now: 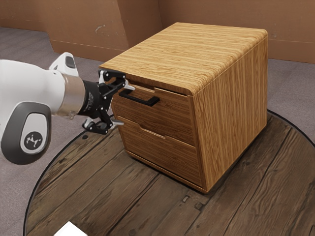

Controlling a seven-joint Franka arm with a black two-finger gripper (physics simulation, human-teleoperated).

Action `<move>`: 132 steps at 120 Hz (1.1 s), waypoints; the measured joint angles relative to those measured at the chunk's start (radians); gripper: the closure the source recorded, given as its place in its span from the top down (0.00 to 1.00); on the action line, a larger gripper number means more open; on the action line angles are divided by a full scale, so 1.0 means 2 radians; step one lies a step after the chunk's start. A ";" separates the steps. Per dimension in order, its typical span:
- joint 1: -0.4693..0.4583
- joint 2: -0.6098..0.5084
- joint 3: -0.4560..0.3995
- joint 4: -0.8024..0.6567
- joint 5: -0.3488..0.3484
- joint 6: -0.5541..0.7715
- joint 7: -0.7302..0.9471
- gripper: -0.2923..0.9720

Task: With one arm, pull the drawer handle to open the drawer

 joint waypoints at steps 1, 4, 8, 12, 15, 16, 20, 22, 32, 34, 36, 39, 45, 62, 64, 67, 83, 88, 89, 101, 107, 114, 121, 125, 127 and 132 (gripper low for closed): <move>0.000 0.001 0.000 0.000 0.000 0.001 0.000 0.77; 0.000 0.004 0.000 0.001 0.000 0.003 -0.002 0.76; 0.000 0.006 0.000 0.000 0.000 0.007 -0.004 0.76; 0.000 0.007 0.000 0.000 0.000 0.013 -0.005 0.76; 0.000 0.008 0.000 -0.001 0.000 0.017 -0.006 0.76; 0.000 0.008 0.000 -0.001 0.000 0.018 -0.006 0.76; 0.000 0.009 0.000 -0.002 0.000 0.025 -0.008 0.76; 0.000 0.009 -0.001 -0.004 0.000 0.028 -0.008 0.76; 0.001 0.012 -0.001 -0.006 0.000 0.040 -0.011 0.76; 0.001 0.014 -0.001 -0.006 0.000 0.041 -0.012 0.76; 0.001 0.015 -0.001 -0.006 0.000 0.043 -0.012 0.76; 0.001 0.018 -0.001 -0.006 0.000 0.045 -0.013 0.76; 0.001 0.022 -0.001 -0.006 0.000 0.049 -0.015 0.76; 0.001 0.030 -0.001 -0.006 0.000 0.056 -0.018 0.76; 0.001 0.030 -0.001 -0.006 -0.001 0.057 -0.018 0.75; 0.001 0.031 -0.001 -0.006 -0.001 0.058 -0.019 0.75; 0.001 0.031 -0.001 -0.006 -0.001 0.061 -0.021 0.65; 0.001 0.031 -0.001 -0.006 -0.001 0.061 -0.022 0.62; 0.001 0.031 -0.001 -0.006 -0.001 0.061 -0.022 0.62; 0.001 0.033 -0.001 -0.006 -0.001 0.063 -0.023 0.53; 0.001 0.034 -0.001 -0.006 0.000 0.063 -0.024 0.47; 0.001 0.034 -0.001 -0.006 0.000 0.064 -0.024 0.39; 0.001 0.034 -0.001 -0.006 0.001 0.064 -0.025 0.33; 0.001 0.033 -0.001 -0.005 0.001 0.065 -0.025 0.30; 0.001 0.033 -0.001 -0.005 0.001 0.065 -0.025 0.28; 0.001 0.033 -0.001 -0.005 0.001 0.066 -0.026 0.25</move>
